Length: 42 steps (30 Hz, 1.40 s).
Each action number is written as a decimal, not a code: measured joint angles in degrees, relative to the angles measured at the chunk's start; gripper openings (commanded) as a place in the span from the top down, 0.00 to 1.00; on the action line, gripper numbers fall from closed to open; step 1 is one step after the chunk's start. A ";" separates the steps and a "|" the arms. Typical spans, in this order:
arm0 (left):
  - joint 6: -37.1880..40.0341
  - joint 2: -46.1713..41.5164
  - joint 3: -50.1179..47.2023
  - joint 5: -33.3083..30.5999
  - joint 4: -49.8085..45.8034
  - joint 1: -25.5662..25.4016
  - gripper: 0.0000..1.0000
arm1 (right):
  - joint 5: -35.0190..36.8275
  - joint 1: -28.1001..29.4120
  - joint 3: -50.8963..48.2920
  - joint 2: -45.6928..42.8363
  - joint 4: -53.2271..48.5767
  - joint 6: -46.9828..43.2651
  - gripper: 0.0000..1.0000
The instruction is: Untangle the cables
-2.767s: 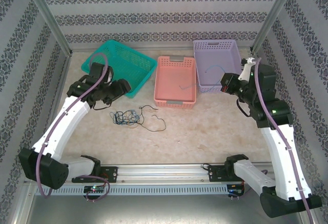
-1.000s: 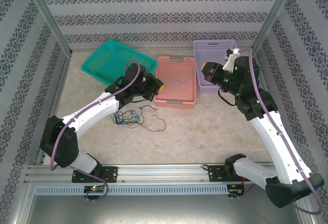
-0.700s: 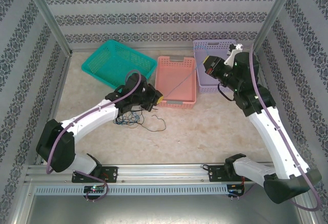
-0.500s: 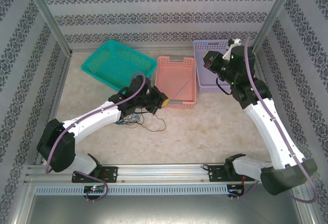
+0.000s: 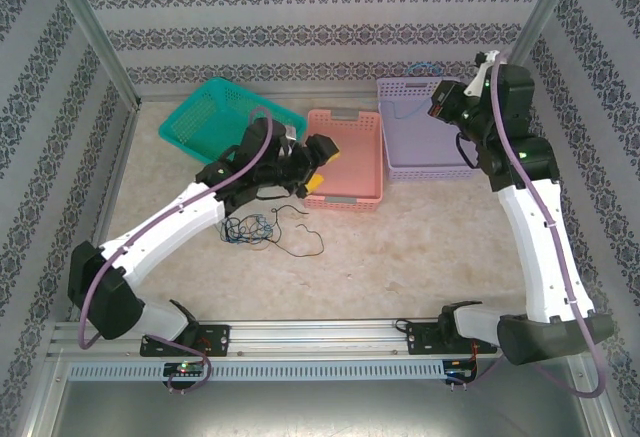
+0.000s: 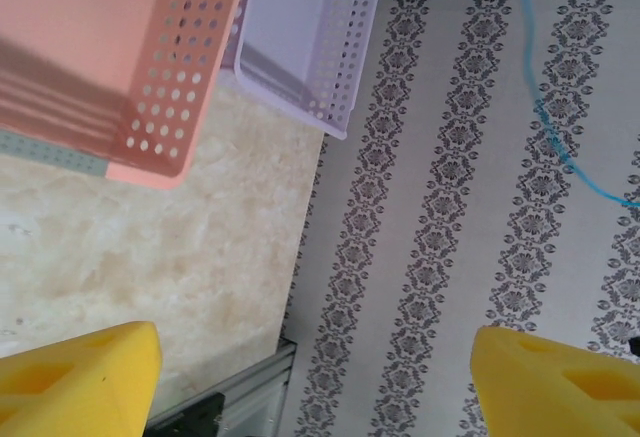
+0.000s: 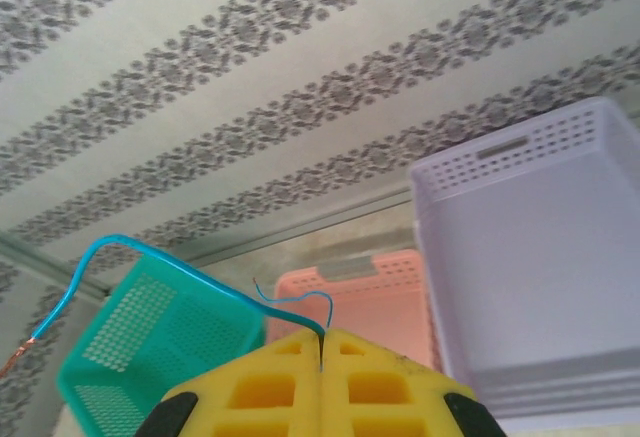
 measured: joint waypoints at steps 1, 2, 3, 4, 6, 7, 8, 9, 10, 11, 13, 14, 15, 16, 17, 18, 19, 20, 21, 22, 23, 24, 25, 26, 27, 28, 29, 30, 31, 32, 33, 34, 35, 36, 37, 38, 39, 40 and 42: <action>1.55 -0.46 0.87 -0.39 -1.90 0.37 0.19 | 0.28 -0.85 0.57 0.44 -0.83 -0.72 1.00; 3.21 -1.03 1.79 -0.85 -4.00 0.81 0.20 | 0.68 -1.66 1.14 1.09 -1.57 -1.42 1.00; 5.05 -1.62 2.71 -1.40 -6.54 1.36 0.20 | 1.07 -2.49 1.92 1.99 -2.58 -2.14 1.00; 6.64 -2.14 3.37 -1.95 -8.63 1.84 0.20 | 1.33 -3.23 2.58 2.95 -3.39 -2.73 1.00; 9.75 -3.26 4.09 -3.04 -12.33 2.75 0.20 | 1.92 -4.35 3.50 4.68 -4.87 -3.63 1.00; 11.41 -3.98 4.17 -3.85 -14.21 3.32 0.20 | 2.21 -4.83 3.91 5.64 -5.70 -3.89 1.00; 12.39 -4.48 4.17 -4.24 -15.41 3.58 0.20 | 2.47 -5.22 4.24 6.51 -6.56 -4.17 1.00; 14.10 -5.22 4.17 -5.05 -17.38 4.09 0.20 | 2.64 -5.77 4.52 7.58 -7.50 -4.55 1.00; 15.43 -5.84 4.17 -5.55 -18.95 4.48 0.20 | 2.78 -6.25 4.87 8.66 -8.70 -4.87 1.00; 16.57 -6.47 4.15 -6.01 -20.22 4.87 0.20 | 2.93 -6.62 5.11 9.68 -9.62 -5.11 1.00; 18.56 -7.96 3.80 -6.97 -22.14 5.75 0.20 | 3.41 -7.32 5.18 11.78 -11.30 -5.35 1.00; 19.23 -8.74 3.48 -7.37 -22.93 6.25 0.20 | 3.65 -7.63 5.18 12.83 -12.11 -5.51 1.00; 19.71 -9.42 3.10 -7.52 -23.47 6.67 0.20 | 3.78 -7.89 5.18 13.70 -12.72 -5.60 1.00; 20.15 -10.12 2.60 -7.76 -23.87 6.99 0.20 | 3.78 -8.20 5.18 14.53 -13.05 -5.73 1.00; 20.50 -10.51 2.29 -7.96 -24.33 7.08 0.21 | 3.76 -8.46 5.18 15.23 -13.18 -5.75 1.00; 20.83 -10.80 2.05 -8.11 -24.76 7.17 0.21 | 3.76 -8.70 5.16 15.96 -13.25 -5.75 1.00; 21.11 -10.88 1.95 -8.09 -25.14 7.30 0.21 | 3.72 -8.98 5.16 16.39 -13.20 -5.70 1.00; 21.27 -10.88 1.86 -8.11 -25.31 7.32 0.21 | 3.56 -9.25 5.16 16.79 -13.09 -5.66 1.00; 21.31 -10.88 1.73 -8.15 -25.38 7.34 0.21 | 3.37 -9.55 5.16 17.11 -12.92 -5.40 1.00; 21.31 -10.88 1.57 -8.20 -25.55 7.41 0.21 | 3.08 -9.99 5.16 17.44 -12.61 -5.03 1.00; 21.31 -10.88 1.44 -8.26 -25.57 7.41 0.21 | 2.69 -10.47 5.16 17.73 -12.13 -4.52 1.00; 21.31 -10.88 1.33 -8.28 -25.62 7.41 0.21 | 2.25 -10.99 5.16 18.01 -11.54 -3.56 1.00; 21.31 -10.88 1.27 -8.28 -25.62 7.41 0.21 | 1.88 -11.58 5.16 18.32 -10.71 -2.58 1.00; 21.31 -10.86 1.25 -8.28 -25.68 7.41 0.21 | 1.75 -12.00 5.16 18.62 -10.01 -1.68 1.00; 21.29 -10.86 1.20 -8.28 -25.68 7.41 0.21 | 1.49 -12.46 5.16 19.08 -8.83 -0.22 1.00; 21.29 -10.86 1.16 -8.28 -25.73 7.43 0.21 | 1.36 -12.79 5.16 19.56 -7.69 1.20 1.00; 21.29 -10.86 1.05 -8.28 -25.73 7.43 0.21 | 1.29 -12.96 5.16 20.04 -6.45 2.58 1.00; 21.29 -10.86 0.94 -8.28 -25.75 7.43 0.21 | 1.16 -13.25 5.14 20.57 -5.05 4.20 1.00; 21.27 -10.86 0.81 -8.31 -25.77 7.43 0.21 | 1.07 -13.33 5.07 21.18 -3.23 6.03 1.00; 21.27 -10.86 0.70 -8.31 -25.77 7.43 0.21 | 1.07 -13.35 4.92 21.70 -1.60 7.45 1.00; 21.27 -10.86 0.59 -8.33 -25.77 7.43 0.21 | 1.03 -13.57 4.59 22.23 0.28 9.25 1.00; 21.24 -10.93 0.39 -8.33 -25.77 7.43 0.21 | 0.98 -13.70 4.31 22.99 2.43 11.54 1.00; 21.22 -11.02 0.15 -8.41 -25.77 7.43 0.21 | 0.96 -13.70 4.11 23.78 4.31 13.53 1.00; 21.16 -11.15 -0.17 -8.55 -25.77 7.43 0.21 | 0.96 -13.70 3.91 24.61 6.19 15.34 1.00; 21.07 -11.28 -0.48 -8.66 -25.81 7.43 0.21 | 0.96 -13.70 3.76 25.46 8.02 17.27 1.00; 21.03 -11.45 -0.81 -8.76 -25.83 7.43 0.21 | 0.96 -13.70 3.63 26.49 9.86 19.23 1.00; 20.98 -11.74 -1.25 -8.90 -25.90 7.43 0.21 | 0.96 -13.70 3.54 27.67 11.56 21.51 1.00; 20.83 -12.09 -1.55 -9.16 -26.05 7.43 0.21 | 0.96 -13.70 3.45 28.87 13.49 23.87 1.00; 20.61 -12.92 -2.05 -9.68 -26.32 7.43 0.21 | 1.01 -13.70 2.36 31.06 17.49 28.57 1.00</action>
